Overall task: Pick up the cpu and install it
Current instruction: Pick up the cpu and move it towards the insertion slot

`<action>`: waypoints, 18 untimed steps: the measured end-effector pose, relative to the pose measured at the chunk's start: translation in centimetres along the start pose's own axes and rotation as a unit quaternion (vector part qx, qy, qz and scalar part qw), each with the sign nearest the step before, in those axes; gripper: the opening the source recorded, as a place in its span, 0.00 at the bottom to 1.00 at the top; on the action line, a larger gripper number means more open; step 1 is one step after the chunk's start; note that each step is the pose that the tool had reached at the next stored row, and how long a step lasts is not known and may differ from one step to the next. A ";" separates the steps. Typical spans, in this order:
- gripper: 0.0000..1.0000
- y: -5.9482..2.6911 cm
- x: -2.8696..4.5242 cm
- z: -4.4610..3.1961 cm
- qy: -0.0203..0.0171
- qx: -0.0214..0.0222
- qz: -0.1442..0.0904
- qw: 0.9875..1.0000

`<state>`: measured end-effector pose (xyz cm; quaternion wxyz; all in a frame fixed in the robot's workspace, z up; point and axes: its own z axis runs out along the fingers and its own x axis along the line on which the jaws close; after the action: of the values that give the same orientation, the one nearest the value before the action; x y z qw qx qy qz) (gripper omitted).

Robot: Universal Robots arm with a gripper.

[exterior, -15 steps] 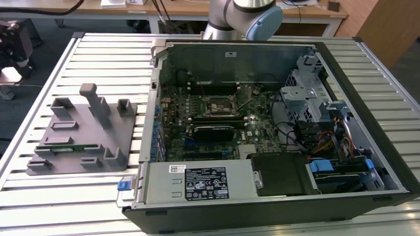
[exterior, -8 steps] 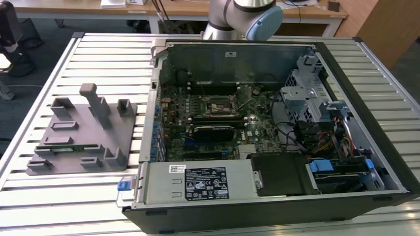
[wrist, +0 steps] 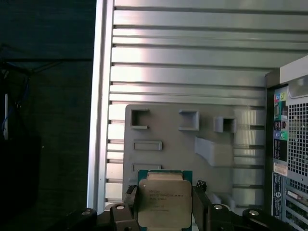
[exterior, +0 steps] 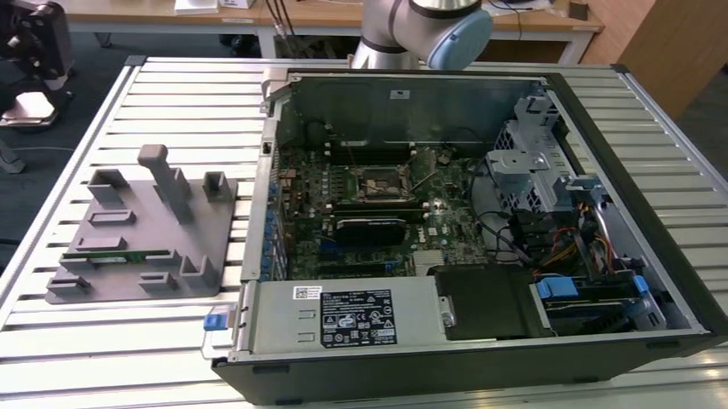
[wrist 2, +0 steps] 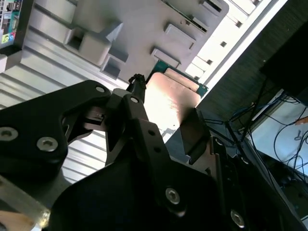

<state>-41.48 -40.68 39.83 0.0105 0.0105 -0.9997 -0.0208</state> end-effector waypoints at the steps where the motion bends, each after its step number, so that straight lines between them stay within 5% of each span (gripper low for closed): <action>1: 0.53 0.00 -0.45 0.00 0.000 0.000 0.000 1.000; 12: 0.53 -0.11 -5.33 0.16 0.000 0.000 0.000 1.000; 18: 0.53 -0.15 -7.19 0.18 0.000 0.000 0.000 1.000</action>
<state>-34.29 -40.66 39.50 0.0104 0.0105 -0.9997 -0.0208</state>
